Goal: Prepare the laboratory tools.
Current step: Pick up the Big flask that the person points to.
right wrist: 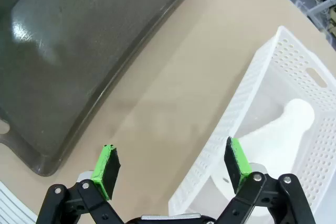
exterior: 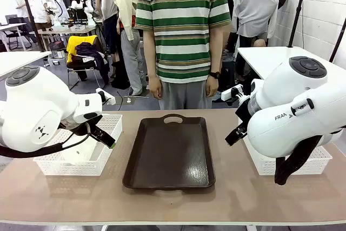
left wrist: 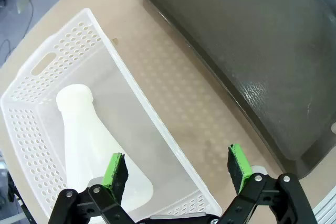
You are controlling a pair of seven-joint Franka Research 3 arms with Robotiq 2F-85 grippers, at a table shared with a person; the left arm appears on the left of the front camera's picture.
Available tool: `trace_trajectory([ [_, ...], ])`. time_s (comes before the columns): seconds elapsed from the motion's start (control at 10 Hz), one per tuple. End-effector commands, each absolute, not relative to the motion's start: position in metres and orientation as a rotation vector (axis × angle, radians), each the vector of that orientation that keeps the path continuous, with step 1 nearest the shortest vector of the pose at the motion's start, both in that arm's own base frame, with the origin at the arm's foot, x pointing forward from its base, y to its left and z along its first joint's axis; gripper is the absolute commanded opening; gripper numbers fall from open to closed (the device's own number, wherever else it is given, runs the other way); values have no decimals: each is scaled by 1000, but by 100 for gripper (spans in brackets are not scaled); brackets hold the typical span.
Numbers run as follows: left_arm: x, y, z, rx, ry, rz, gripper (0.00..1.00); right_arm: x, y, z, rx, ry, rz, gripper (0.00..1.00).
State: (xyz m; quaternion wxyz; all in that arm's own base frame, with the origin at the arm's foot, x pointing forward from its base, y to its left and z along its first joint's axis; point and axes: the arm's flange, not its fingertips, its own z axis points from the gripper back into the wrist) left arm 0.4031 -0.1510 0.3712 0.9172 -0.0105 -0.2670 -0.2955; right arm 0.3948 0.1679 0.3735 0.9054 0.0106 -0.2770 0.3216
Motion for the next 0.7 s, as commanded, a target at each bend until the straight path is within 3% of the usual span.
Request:
trace_trajectory([
  [0.0,403,-151,371,-22,-550,-608,100,395,168,373,22,-572,664,100],
  [0.6,403,-151,371,-22,-550,-608,100,395,168,373,22,-572,664,100],
])
